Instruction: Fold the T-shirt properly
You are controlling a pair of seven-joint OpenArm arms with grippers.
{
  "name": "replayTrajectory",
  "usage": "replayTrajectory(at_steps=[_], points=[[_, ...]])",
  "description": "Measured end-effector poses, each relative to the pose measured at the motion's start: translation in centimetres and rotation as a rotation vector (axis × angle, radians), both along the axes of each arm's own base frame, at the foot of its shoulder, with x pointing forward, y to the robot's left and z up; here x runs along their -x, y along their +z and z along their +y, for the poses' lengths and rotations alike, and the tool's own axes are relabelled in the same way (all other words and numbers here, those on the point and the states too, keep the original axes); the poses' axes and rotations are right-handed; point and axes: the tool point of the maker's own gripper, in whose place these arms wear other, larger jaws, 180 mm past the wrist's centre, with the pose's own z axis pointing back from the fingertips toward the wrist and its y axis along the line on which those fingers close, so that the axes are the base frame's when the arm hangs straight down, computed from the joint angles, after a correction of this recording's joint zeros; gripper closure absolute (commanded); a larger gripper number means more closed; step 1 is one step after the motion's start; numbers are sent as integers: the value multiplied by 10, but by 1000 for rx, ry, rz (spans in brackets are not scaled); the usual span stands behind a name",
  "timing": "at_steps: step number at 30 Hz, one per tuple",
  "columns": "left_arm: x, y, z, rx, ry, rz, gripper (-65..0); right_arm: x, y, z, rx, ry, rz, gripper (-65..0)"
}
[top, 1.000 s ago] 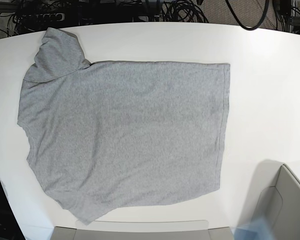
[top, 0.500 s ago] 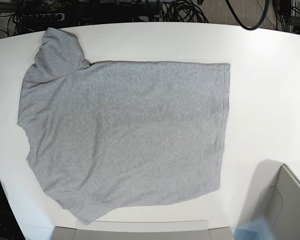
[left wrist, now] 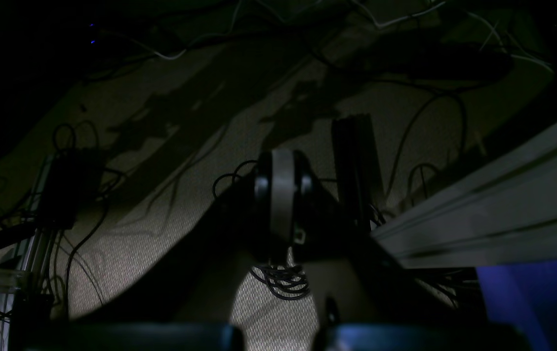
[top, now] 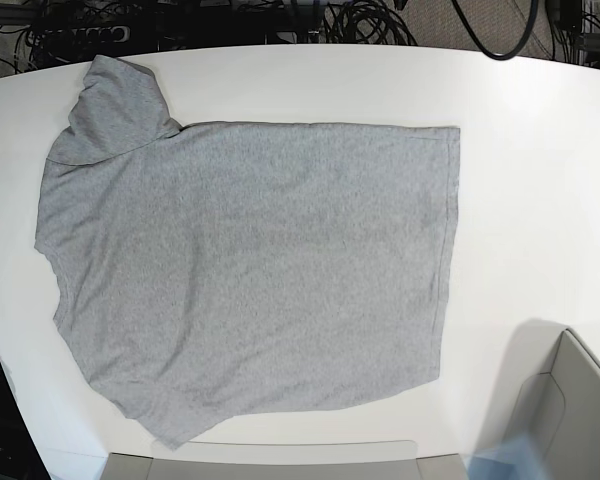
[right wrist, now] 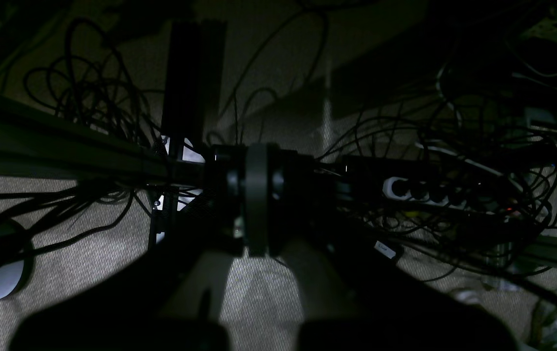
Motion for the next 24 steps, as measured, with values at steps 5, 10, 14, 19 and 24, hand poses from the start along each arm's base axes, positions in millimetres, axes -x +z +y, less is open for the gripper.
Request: replayTrajectory(at_steps=[5,10,14,19,24], points=[[1,1,0,0,0,-1,-4,1,3,0,-2,1,-15,-5],[12,7,-1,0,-3,-6,-4,8,13,-11,16,-87,-54,-5],[24,14,0,-7,-6,-11,-4,8,29,-8,-1,-107,-122,-5],[12,43,2,-16,-20,-143,-4,1,63,10,-61,-97,-241,-5],[-8,90,3,-33,-38,-319,-4,-12,103,26,-116,-86,-362,-5]])
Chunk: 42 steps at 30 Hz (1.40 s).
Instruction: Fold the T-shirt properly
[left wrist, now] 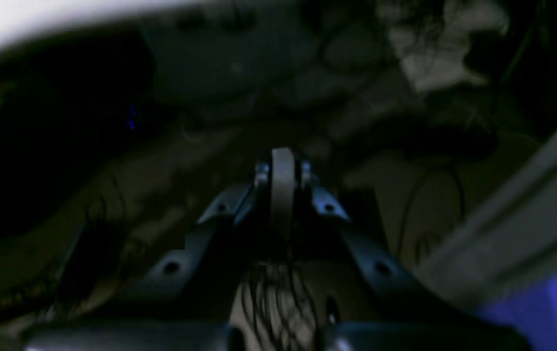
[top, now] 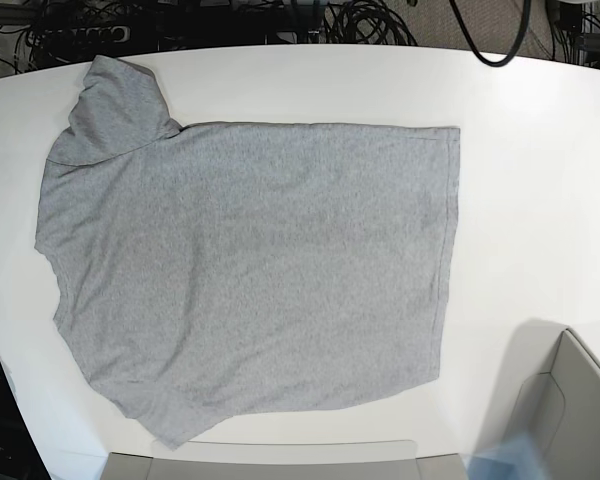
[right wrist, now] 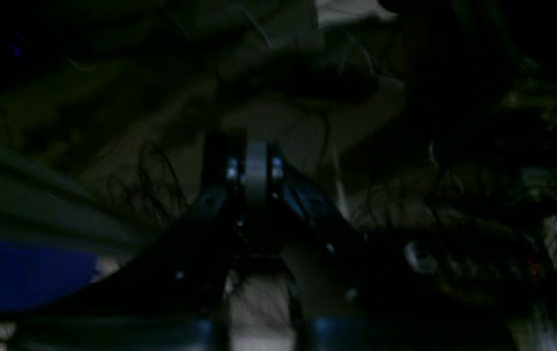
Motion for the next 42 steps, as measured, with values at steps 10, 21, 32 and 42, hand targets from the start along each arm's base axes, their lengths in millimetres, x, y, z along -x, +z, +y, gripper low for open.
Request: replayTrajectory(at_steps=[10,21,32,42], points=[[-34,77,-1,-15,-23,-247,-4,-19,59,19,-63,12,-150,-6],[-93,123,1,-22,-13,-356,-4,-76,123,-11,-195,-60,-159,-6],[-149,138,9,-15,34,-231,-4,-102,132,-49,-283,-139,-57,-253],[-165,123,-16,57,-1,-157,-4,-143,129,-107,-257,-242,-21,-332]])
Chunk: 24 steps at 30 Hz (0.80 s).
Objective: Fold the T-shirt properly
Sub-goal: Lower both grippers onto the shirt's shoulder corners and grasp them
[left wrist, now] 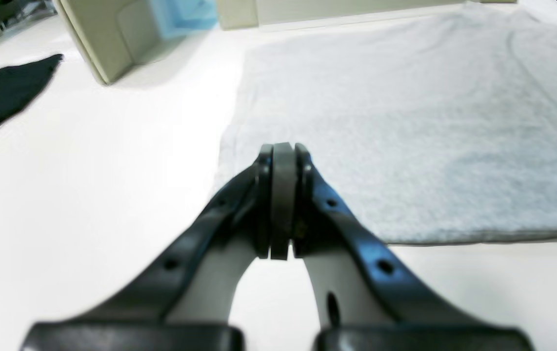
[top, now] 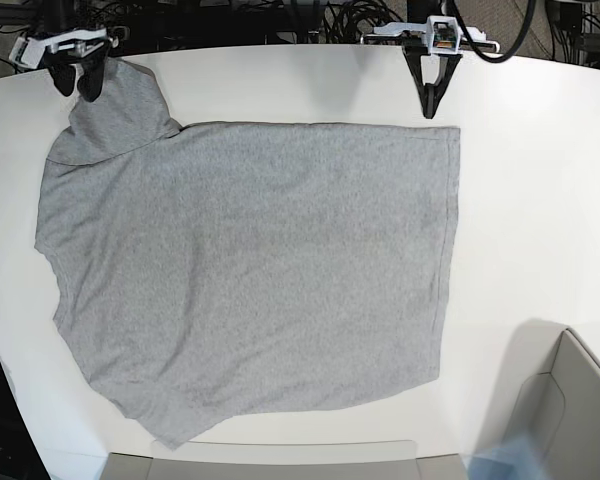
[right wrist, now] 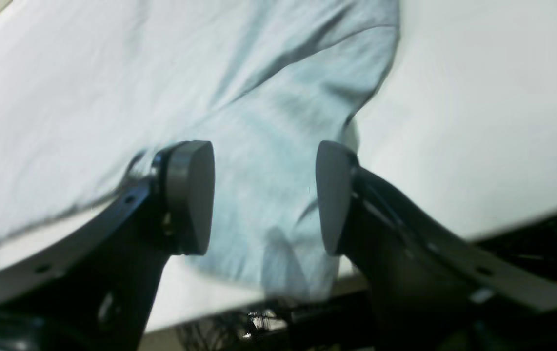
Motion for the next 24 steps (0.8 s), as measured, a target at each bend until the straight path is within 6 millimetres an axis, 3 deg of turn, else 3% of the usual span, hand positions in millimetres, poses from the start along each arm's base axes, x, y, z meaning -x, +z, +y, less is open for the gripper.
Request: replayTrajectory(at_steps=[7,11,18,24], points=[[-7,-6,-7,17,-15,25,-4,-24,-7,0,-211,-5,-46,-332],[-10,-6,-4,11,-8,25,-4,-26,-21,-18,-226,-46,-10,-332],[-12,-9,-4,12,-7,37,-4,-27,-26,-36,-151,-70,3,-332],[-19,-14,-4,13,-5,61,-4,-40,-47,-13,-113,-4,86,-332]])
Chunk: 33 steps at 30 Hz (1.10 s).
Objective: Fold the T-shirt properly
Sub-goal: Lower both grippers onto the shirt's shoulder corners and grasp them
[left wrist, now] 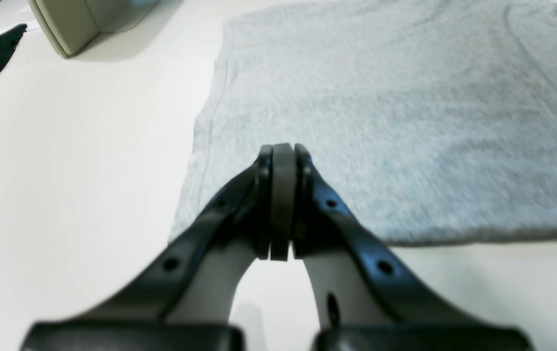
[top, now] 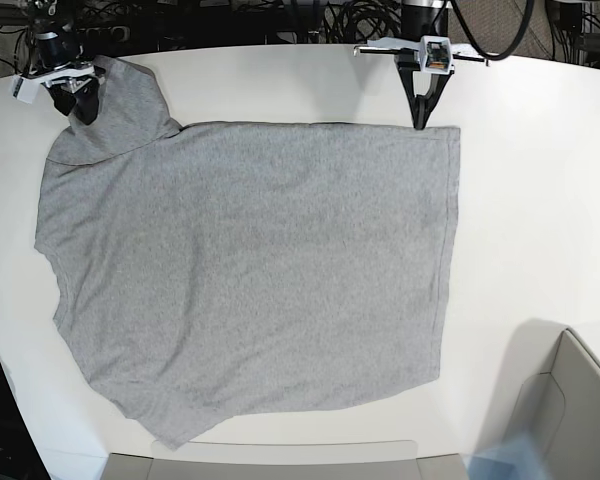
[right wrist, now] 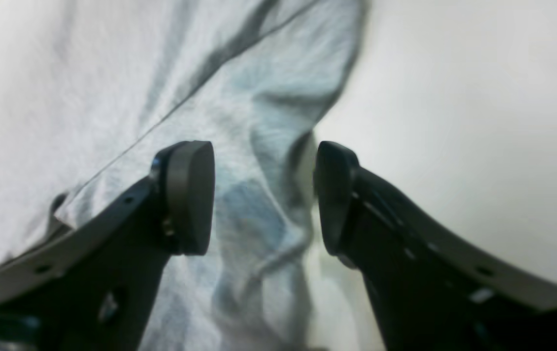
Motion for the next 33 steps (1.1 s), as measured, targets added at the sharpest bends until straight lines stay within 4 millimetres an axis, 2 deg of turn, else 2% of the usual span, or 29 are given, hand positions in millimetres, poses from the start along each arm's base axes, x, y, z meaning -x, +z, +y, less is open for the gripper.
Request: replayTrajectory(at_steps=[4,11,23,26,30,33], points=[[0,0,0,0,0,0,-4,-4,-4,27,-46,79,-23,-332],[0,-1,0,0,1,7,-4,1,-14,25,-107,47,-50,-332],[1,-1,0,0,1,8,-13,25,-8,-23,-25,-58,-17,-332],[1,-1,1,1,6,8,-75,28,-8,-25,-21,-60,-13,-332],[1,-2,9,97,82,10,-234,24,-10,-15,-36,-42,-20,-332],[2,-3,21,234,187,23,-251,25,-10,-12,-38,-25,-22,-332]])
